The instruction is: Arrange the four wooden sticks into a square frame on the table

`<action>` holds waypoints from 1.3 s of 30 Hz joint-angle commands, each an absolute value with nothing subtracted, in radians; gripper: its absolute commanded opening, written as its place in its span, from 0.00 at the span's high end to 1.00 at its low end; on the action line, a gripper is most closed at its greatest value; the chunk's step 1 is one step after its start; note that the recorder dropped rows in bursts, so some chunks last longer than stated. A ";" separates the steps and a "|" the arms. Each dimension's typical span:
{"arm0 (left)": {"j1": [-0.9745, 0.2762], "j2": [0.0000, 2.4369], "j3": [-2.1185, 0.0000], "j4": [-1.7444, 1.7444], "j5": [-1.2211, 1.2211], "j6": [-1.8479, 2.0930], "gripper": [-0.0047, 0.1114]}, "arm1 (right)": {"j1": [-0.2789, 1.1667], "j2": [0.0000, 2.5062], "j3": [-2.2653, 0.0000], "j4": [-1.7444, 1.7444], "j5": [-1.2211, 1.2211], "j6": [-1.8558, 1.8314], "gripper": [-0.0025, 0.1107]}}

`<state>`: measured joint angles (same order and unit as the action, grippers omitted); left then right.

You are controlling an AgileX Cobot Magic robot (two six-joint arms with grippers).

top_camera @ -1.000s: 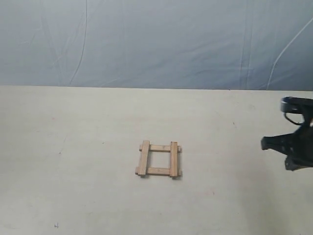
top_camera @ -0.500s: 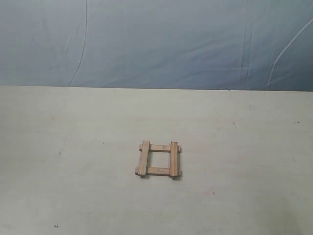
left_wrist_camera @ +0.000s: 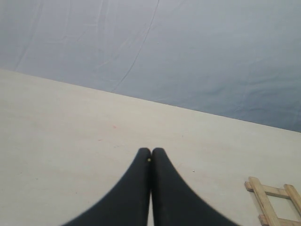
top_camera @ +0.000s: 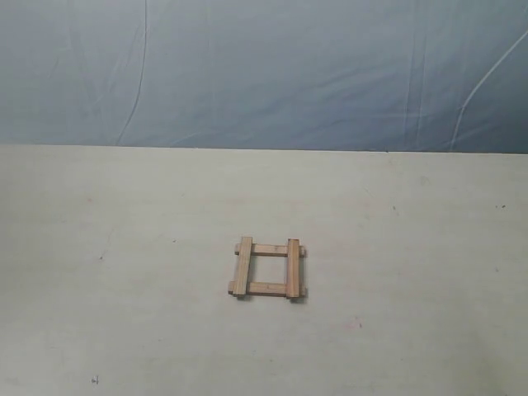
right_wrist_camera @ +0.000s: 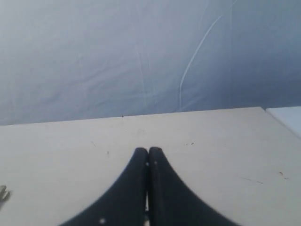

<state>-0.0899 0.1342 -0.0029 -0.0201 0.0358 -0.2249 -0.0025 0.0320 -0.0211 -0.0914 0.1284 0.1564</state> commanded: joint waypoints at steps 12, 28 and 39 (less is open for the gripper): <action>-0.091 0.078 0.000 -0.016 0.023 -0.224 0.96 | -0.047 0.000 0.000 -0.102 0.327 0.152 0.99; -0.091 0.000 0.000 -0.016 0.025 -0.224 0.96 | -0.057 0.000 0.000 -0.102 0.373 0.152 0.99; -0.091 0.000 0.000 -0.016 0.025 -0.224 0.96 | -0.057 0.000 0.000 -0.027 0.339 0.152 0.99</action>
